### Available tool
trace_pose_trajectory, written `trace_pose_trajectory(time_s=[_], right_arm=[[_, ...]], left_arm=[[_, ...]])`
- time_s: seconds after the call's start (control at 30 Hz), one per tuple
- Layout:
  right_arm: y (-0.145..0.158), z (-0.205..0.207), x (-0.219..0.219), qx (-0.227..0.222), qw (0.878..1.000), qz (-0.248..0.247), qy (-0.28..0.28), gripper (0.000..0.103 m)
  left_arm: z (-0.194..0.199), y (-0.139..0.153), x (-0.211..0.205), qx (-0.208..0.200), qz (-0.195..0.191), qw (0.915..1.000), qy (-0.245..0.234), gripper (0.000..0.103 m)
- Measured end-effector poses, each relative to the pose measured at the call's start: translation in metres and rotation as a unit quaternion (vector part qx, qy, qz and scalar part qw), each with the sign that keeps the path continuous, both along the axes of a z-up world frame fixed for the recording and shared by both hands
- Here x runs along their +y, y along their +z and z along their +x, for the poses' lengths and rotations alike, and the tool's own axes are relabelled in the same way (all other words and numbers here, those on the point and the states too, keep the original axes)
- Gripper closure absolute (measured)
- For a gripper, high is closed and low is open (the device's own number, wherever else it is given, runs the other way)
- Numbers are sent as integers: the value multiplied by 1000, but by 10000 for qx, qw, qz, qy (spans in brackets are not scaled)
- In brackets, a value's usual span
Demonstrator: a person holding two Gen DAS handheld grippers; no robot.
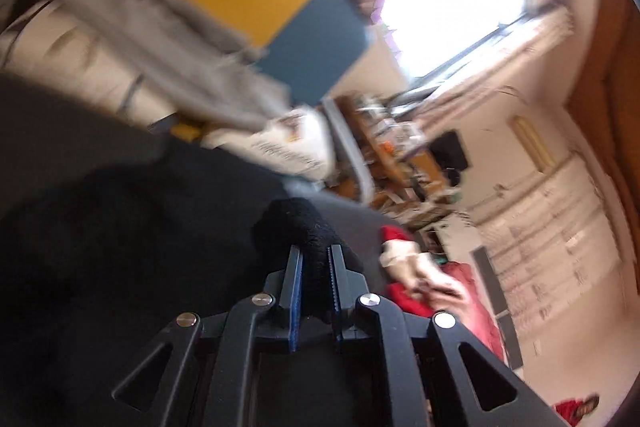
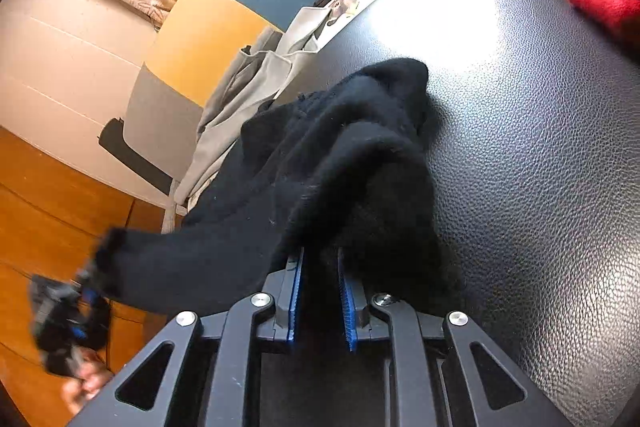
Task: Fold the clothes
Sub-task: 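Lay the sleeve onto the sweater body with the left gripper and open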
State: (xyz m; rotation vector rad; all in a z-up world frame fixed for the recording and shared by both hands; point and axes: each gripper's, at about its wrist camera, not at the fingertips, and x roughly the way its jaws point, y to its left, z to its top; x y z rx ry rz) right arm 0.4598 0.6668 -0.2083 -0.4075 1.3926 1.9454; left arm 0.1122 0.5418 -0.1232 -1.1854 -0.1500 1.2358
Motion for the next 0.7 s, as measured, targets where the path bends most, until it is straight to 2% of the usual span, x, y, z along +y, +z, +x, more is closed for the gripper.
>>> trace_pose_trajectory(time_s=[0.07,0.13,0.23,0.37,0.43,0.5,0.53,0.57,0.6,0.63,0.67,0.7], right_arm=[[1,-2,-6,-92,9999,28,56,78],[7,-5,-11,-119,9998,63,151,62],[12,-12,-22,-226,9990,221,305,47],[10,-16,-27,-366,9980,378,342,45],[10,-18,-27,-427,9975,438,357,43],[11,-19,-29,-517,9965,518,401,41],[11,-21,-30,-578,9957,575,434,40],[12,-23,-31,-634,9949,631,466,40],[12,-24,-31,-678,9941,681,499,39],[12,-24,-32,-710,9935,722,521,39],[11,-24,-32,-708,9934,738,525,38],[11,-23,-33,-690,9934,747,523,38]], left_arm=[[-8,-25,-9,-168,-255,9995,86,89],[-18,-46,-19,-333,-457,9982,193,82],[-33,-66,-31,-589,-685,9953,344,81],[-45,-71,-51,-588,-741,9947,393,79],[-50,-69,-58,-596,-736,9947,401,68],[-52,-68,-62,-567,-759,9945,447,62],[-50,-64,-63,-424,-767,9951,449,59],[-46,-58,-63,-185,-761,9960,424,49],[-35,-49,-64,314,-734,9962,356,44],[-22,-39,-65,881,-698,9933,276,32],[-10,-29,-66,1446,-661,9871,195,21],[7,-24,-66,2044,-669,9766,56,18]])
